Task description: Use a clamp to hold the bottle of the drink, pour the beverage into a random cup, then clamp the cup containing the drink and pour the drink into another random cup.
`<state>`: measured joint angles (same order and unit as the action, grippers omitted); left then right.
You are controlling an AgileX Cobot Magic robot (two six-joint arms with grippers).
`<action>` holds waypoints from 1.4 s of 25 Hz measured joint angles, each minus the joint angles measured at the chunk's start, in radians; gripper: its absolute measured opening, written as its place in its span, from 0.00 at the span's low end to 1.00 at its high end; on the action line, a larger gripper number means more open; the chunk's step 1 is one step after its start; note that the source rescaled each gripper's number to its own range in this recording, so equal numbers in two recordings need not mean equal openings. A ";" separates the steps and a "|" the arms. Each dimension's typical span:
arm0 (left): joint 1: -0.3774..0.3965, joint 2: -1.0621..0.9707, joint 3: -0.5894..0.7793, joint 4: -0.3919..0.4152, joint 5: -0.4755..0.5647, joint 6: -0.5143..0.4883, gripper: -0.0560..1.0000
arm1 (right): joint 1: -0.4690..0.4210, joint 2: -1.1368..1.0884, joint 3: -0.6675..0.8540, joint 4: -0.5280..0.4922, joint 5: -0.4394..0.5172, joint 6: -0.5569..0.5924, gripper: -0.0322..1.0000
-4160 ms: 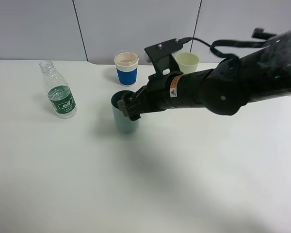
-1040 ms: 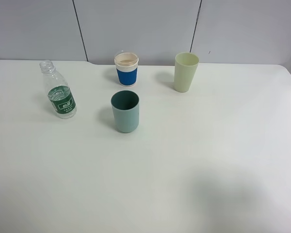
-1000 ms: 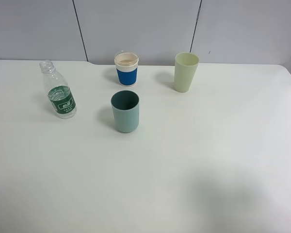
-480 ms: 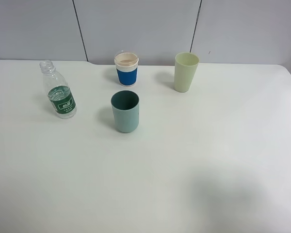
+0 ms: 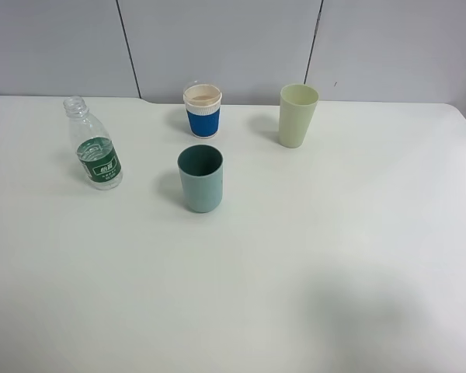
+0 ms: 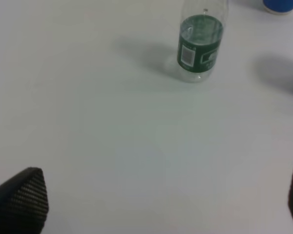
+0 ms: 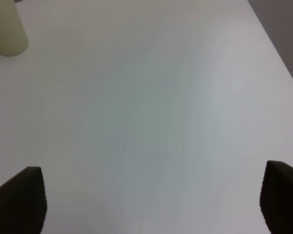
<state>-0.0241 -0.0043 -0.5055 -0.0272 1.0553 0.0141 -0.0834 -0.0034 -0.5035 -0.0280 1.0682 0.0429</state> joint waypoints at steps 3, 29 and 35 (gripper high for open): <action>0.000 0.000 0.000 0.000 0.000 0.000 1.00 | 0.000 0.000 0.000 0.000 0.000 0.000 0.75; 0.000 0.000 0.000 0.000 0.000 0.000 1.00 | 0.000 0.000 0.000 0.000 0.000 0.000 0.75; 0.000 0.000 0.000 0.000 0.000 0.000 1.00 | 0.000 0.000 0.000 0.000 0.000 0.000 0.75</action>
<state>-0.0241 -0.0043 -0.5055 -0.0272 1.0553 0.0141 -0.0834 -0.0034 -0.5035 -0.0280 1.0681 0.0429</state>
